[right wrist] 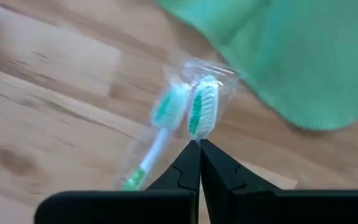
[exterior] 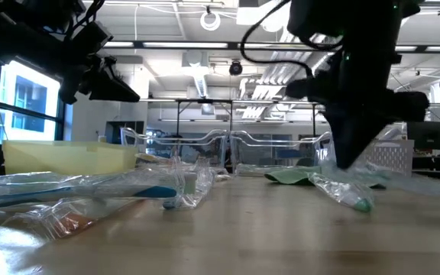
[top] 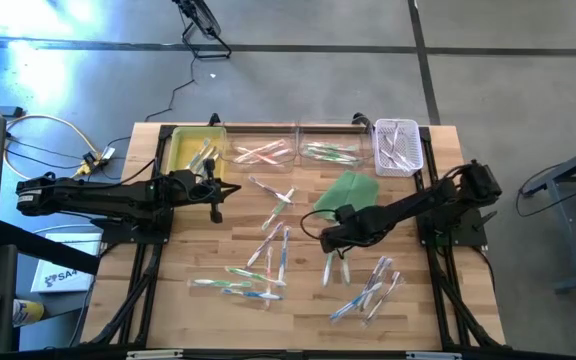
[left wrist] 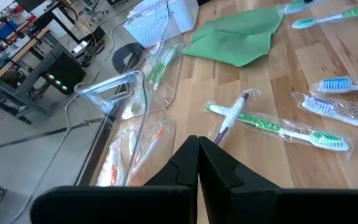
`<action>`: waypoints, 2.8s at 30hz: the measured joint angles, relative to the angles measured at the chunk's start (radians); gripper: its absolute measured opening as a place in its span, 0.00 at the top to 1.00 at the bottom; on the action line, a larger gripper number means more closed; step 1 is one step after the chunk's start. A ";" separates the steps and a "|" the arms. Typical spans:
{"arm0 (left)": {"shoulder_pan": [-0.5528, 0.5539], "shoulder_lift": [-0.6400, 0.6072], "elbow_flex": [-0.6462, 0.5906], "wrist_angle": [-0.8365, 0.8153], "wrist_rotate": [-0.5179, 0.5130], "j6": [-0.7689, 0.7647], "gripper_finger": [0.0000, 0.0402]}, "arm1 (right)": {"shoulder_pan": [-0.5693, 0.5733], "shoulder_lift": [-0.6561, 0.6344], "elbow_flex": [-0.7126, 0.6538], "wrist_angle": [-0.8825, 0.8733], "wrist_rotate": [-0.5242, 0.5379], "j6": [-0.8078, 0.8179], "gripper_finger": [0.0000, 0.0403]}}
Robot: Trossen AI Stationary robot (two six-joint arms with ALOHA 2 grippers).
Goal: Pick & Place Toothbrushes
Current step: Put the green toothbrush into the right transparent bin
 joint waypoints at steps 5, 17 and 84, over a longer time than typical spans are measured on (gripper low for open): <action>0.000 0.000 0.000 0.001 0.000 0.000 0.99 | 0.000 -0.088 0.000 -0.001 0.044 -0.063 1.00; 0.000 0.000 0.000 0.001 0.000 0.000 0.99 | -0.050 -0.282 0.000 0.002 0.197 -0.273 1.00; 0.000 0.000 0.000 0.016 -0.013 0.000 0.99 | -0.782 -0.013 -0.001 0.661 0.182 -1.843 0.73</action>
